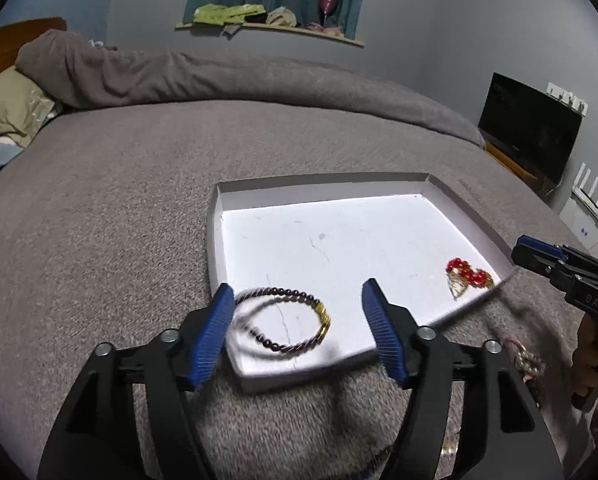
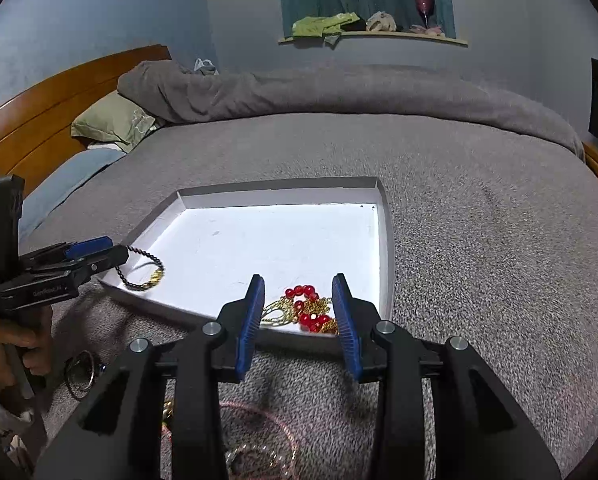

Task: Organize jewelry
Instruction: 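Open the right gripper over the tray while the left gripper releases the black bracelet inside, then grasp a silver hoop with the left gripper while the right gripper grasps the pearl hair clip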

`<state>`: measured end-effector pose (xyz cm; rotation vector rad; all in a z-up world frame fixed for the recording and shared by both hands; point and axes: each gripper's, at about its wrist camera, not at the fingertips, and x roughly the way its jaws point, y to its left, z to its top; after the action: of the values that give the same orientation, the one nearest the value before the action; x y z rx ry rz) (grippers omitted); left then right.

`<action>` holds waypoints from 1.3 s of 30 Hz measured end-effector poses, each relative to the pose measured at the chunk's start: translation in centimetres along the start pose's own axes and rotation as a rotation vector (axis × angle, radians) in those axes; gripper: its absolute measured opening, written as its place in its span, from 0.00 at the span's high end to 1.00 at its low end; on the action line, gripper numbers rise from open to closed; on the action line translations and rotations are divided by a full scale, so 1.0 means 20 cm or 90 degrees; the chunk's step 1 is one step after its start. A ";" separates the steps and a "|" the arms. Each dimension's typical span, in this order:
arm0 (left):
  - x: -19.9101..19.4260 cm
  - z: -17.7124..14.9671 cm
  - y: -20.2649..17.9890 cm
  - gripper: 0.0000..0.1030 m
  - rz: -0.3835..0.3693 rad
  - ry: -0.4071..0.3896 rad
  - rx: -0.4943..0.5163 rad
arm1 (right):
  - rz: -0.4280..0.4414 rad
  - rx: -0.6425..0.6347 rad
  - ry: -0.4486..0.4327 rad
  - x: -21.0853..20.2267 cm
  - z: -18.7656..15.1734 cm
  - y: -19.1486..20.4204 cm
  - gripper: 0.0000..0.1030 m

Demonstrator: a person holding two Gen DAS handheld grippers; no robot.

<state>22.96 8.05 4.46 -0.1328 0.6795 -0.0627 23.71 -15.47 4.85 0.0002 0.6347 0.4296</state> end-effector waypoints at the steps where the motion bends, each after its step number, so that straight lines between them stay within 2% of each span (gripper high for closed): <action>1: -0.01 0.00 0.00 0.32 0.000 -0.002 0.003 | 0.001 0.001 -0.003 -0.01 -0.01 0.00 0.63; 8: -0.10 -0.05 -0.04 0.24 -0.004 -0.017 0.011 | 0.003 0.011 -0.014 -0.08 -0.07 0.00 0.57; 13: -0.19 -0.12 -0.07 0.21 -0.015 -0.024 0.013 | 0.007 0.022 -0.020 -0.13 -0.13 -0.01 0.49; 18: -0.26 -0.19 -0.12 0.19 -0.034 -0.032 0.015 | 0.013 0.028 -0.028 -0.18 -0.18 -0.03 0.34; 24: -0.33 -0.27 -0.21 0.17 -0.058 -0.045 0.028 | 0.009 0.047 -0.044 -0.24 -0.22 -0.05 0.23; 31: -0.34 -0.40 -0.33 0.17 -0.076 -0.031 0.069 | 0.010 0.054 -0.051 -0.31 -0.30 -0.05 0.21; 36: -0.32 -0.50 -0.44 0.27 -0.095 -0.016 0.122 | 0.013 0.057 -0.052 -0.34 -0.36 -0.05 0.21; 38: -0.31 -0.53 -0.47 0.41 -0.095 -0.008 0.140 | 0.015 0.064 -0.052 -0.35 -0.38 -0.06 0.21; 39: -0.29 -0.54 -0.48 0.44 -0.094 -0.001 0.147 | 0.016 0.065 -0.050 -0.35 -0.38 -0.06 0.21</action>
<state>11.51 -1.91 1.22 0.0389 0.6554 -0.2817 14.67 -20.27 2.54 0.1218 0.5785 0.4191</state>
